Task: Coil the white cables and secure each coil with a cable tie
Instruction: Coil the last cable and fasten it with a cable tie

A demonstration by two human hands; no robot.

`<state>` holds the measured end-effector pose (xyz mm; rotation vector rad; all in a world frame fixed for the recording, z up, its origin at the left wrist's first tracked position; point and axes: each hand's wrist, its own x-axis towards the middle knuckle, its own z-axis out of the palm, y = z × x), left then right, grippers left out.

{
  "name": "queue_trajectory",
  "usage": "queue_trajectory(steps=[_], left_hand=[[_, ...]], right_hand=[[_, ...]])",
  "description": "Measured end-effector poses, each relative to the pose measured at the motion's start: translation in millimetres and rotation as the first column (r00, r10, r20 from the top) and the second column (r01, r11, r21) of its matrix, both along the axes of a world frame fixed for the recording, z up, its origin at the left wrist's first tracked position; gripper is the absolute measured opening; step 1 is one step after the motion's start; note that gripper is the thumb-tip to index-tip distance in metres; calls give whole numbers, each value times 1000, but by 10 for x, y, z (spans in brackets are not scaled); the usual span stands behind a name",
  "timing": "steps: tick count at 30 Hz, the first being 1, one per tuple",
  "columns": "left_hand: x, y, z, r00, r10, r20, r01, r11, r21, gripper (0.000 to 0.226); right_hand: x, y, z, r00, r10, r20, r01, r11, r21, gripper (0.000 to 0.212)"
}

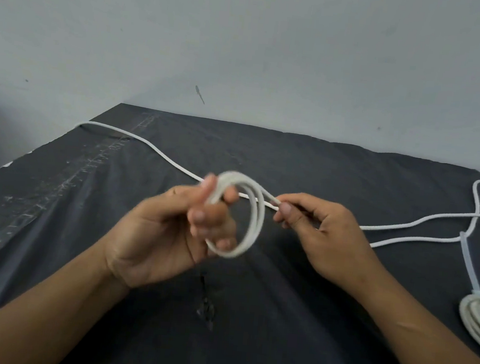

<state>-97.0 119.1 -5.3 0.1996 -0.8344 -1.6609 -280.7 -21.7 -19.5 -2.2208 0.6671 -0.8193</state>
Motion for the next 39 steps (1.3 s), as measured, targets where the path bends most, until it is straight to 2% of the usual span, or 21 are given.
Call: queue_trajectory(steps=[2, 5, 7, 9, 13, 15, 17, 19, 22, 25, 29, 33, 36, 39], left_hand=[[85, -19, 40, 988, 104, -115, -101, 994, 29, 28], [163, -44, 33, 924, 374, -83, -365, 925, 108, 29], [170, -69, 8, 874, 480, -68, -470, 874, 125, 29], [177, -94, 2, 842, 538, -42, -528, 838, 141, 27], [118, -127, -23, 735, 652, 188, -677, 720, 152, 26], [5, -132, -74, 646, 667, 371, -733, 678, 57, 34], [-106, -130, -122, 519, 667, 535, -753, 652, -82, 47], [-160, -121, -120, 447, 667, 596, -741, 649, -172, 53], [-165, -107, -75, 436, 659, 613, -733, 656, -183, 54], [-153, -109, -97, 498, 613, 614, -725, 682, -93, 43], [-114, -118, -112, 565, 571, 596, -733, 679, 44, 33], [-41, -124, -91, 559, 625, 545, -783, 615, 98, 30], [15, -111, -113, 480, 655, 584, -815, 579, 20, 30], [-58, -79, -160, 312, 582, 751, -735, 649, -197, 36]], right_hand=[[-34, -66, -49, 997, -67, -29, 67, 998, 16, 7], [-45, -49, -67, 992, -100, -77, 93, 992, -89, 6], [-32, 26, -68, 988, -58, -142, 23, 971, -237, 15], [-5, 123, -79, 976, 25, -216, -93, 946, -312, 30], [131, 388, -75, 920, 206, -332, -336, 851, -404, 45], [184, 499, -51, 919, 222, -325, -365, 788, -496, 46], [195, 530, -23, 945, 208, -253, -320, 749, -580, 39], [171, 509, -5, 971, 181, -158, -240, 723, -648, 27], [113, 444, 42, 991, 130, -12, -102, 719, -687, 12], [92, 399, 76, 993, 108, 47, -40, 685, -728, 8], [88, 387, 84, 988, 157, 6, -96, 631, -770, 10], [39, 348, 135, 973, 227, -52, -195, 674, -712, 13], [55, 367, 102, 961, 267, -74, -244, 691, -680, 12], [92, 387, 62, 969, 246, 18, -169, 716, -677, 10]])
